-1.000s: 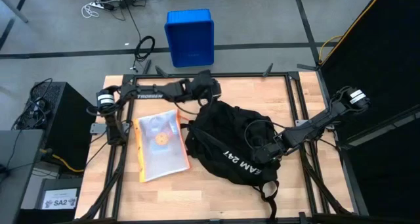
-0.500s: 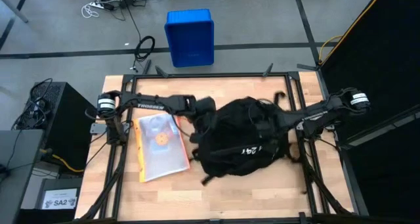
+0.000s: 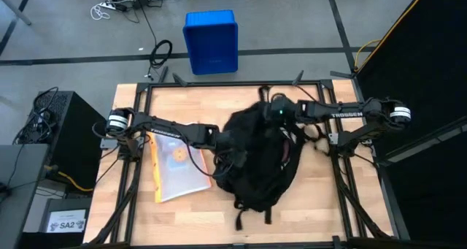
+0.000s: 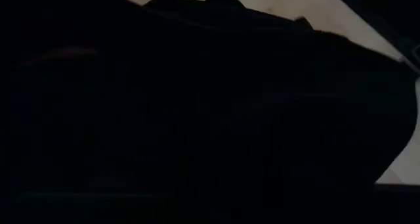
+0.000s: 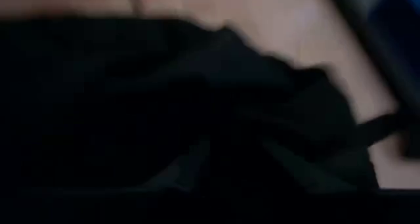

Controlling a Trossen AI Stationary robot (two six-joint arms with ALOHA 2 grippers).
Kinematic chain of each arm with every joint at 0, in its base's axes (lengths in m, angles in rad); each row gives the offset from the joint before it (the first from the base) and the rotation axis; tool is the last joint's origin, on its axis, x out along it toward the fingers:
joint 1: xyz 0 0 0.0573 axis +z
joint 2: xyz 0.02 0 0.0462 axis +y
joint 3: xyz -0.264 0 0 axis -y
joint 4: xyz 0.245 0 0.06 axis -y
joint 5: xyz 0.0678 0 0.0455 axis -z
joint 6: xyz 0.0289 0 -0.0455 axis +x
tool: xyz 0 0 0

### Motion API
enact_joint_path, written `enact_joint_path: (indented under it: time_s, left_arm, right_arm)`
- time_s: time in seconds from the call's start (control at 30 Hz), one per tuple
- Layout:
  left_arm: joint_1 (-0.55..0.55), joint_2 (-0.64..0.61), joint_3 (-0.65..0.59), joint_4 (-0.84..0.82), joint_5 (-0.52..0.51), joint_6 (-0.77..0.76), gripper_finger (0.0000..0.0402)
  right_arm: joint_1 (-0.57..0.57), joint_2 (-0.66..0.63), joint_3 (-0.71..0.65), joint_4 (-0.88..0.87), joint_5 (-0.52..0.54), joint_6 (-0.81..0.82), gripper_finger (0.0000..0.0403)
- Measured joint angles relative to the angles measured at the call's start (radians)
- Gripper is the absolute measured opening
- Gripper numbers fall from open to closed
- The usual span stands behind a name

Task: Unpack backpack
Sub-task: Remove the smartphone from the backpack

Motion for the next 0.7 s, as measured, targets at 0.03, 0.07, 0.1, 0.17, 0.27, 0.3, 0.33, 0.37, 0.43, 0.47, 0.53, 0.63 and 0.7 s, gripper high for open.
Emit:
enact_joint_path:
  time_s: [0.03,0.07,0.1,0.17,0.27,0.3,0.33,0.37,0.43,0.47,0.53,0.63,0.7]
  left_arm:
    - [0.0,-0.011,0.0,-0.009,-0.032,-0.004,0.0087]
    - [0.001,-0.022,0.0,-0.02,-0.067,-0.014,0.0087]
    - [0.002,-0.038,0.0,-0.03,-0.108,-0.02,0.0087]
    - [0.003,-0.071,0.0,-0.05,-0.184,-0.021,0.0087]
    - [0.003,-0.124,0.0,-0.052,-0.251,-0.022,0.0087]
    - [0.003,-0.139,0.0,-0.044,-0.268,-0.022,0.0087]
    - [0.003,-0.149,0.0,-0.026,-0.278,-0.022,0.0087]
    - [0.003,-0.158,0.0,0.002,-0.282,-0.022,0.0087]
    - [0.003,-0.161,0.001,0.063,-0.283,-0.019,0.0087]
    - [0.003,-0.153,0.001,0.096,-0.28,-0.017,0.0087]
    - [0.003,-0.122,0.001,0.145,-0.249,0.003,0.0087]
    - [0.003,-0.061,0.001,0.177,-0.193,0.027,0.0087]
    - [0.004,-0.005,0.0,0.204,-0.179,0.028,0.0087]
  right_arm:
    - [-0.001,0.0,0.031,-0.01,-0.009,-0.013,0.0084]
    - [0.001,-0.004,0.064,-0.044,-0.011,-0.02,0.0084]
    - [0.008,-0.009,0.094,-0.09,-0.011,-0.02,0.0084]
    - [0.033,-0.016,0.149,-0.182,-0.012,-0.014,0.0084]
    - [0.091,-0.023,0.2,-0.288,-0.018,0.01,0.0082]
    - [0.115,-0.025,0.205,-0.312,-0.019,0.027,0.0081]
    - [0.14,-0.026,0.205,-0.328,-0.027,0.044,0.008]
    - [0.163,-0.025,0.204,-0.345,-0.044,0.063,0.0079]
    - [0.217,-0.023,0.191,-0.373,-0.078,0.107,0.0079]
    - [0.245,-0.02,0.18,-0.376,-0.09,0.129,0.008]
    - [0.3,-0.016,0.148,-0.376,-0.094,0.179,0.0079]
    - [0.37,-0.016,0.097,-0.35,-0.074,0.25,0.0076]
    - [0.402,-0.016,0.062,-0.333,-0.053,0.301,0.0075]
